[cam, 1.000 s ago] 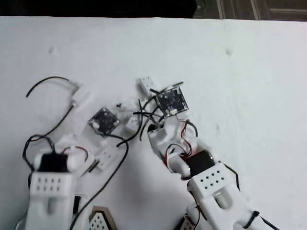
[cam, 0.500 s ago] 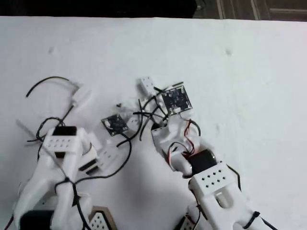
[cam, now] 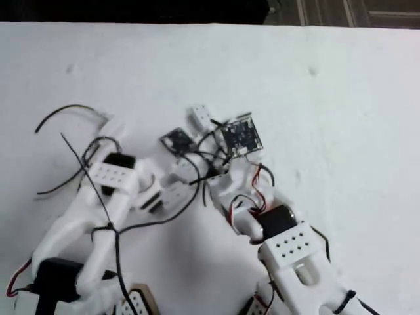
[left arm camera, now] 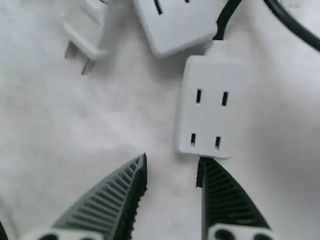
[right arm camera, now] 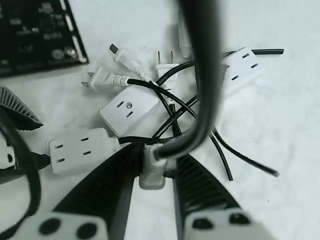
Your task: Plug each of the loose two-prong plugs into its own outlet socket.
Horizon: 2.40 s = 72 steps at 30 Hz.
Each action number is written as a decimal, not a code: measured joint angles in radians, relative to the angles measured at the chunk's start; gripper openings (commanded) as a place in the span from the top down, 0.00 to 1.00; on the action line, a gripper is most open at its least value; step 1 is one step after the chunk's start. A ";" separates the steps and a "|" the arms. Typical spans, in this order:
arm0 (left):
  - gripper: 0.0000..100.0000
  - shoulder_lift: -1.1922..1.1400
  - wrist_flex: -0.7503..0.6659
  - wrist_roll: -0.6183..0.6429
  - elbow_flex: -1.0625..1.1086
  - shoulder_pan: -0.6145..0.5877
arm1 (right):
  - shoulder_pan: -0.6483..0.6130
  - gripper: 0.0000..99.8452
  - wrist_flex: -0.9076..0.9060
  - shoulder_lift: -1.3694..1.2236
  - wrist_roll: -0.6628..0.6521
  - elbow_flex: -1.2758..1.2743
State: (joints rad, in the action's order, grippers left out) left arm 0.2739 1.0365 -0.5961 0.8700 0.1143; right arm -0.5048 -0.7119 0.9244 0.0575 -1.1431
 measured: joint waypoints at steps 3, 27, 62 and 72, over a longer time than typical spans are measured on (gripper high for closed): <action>0.83 0.000 0.000 0.029 -0.025 0.034 | 0.000 0.98 0.000 0.000 0.000 0.000; 0.83 0.649 0.068 0.087 0.298 -0.486 | -0.265 0.98 0.021 0.000 0.000 -0.017; 0.83 0.767 0.009 0.087 0.460 -0.509 | -0.341 0.98 0.473 -0.367 -0.115 -0.051; 0.83 0.767 0.009 0.087 0.460 -0.509 | -0.336 0.98 0.543 -0.468 -0.121 -0.048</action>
State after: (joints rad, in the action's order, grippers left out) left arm 1.0411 1.0457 -0.5086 1.3303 -0.3951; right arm -0.8408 -0.1688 0.4565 -0.0637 -1.1907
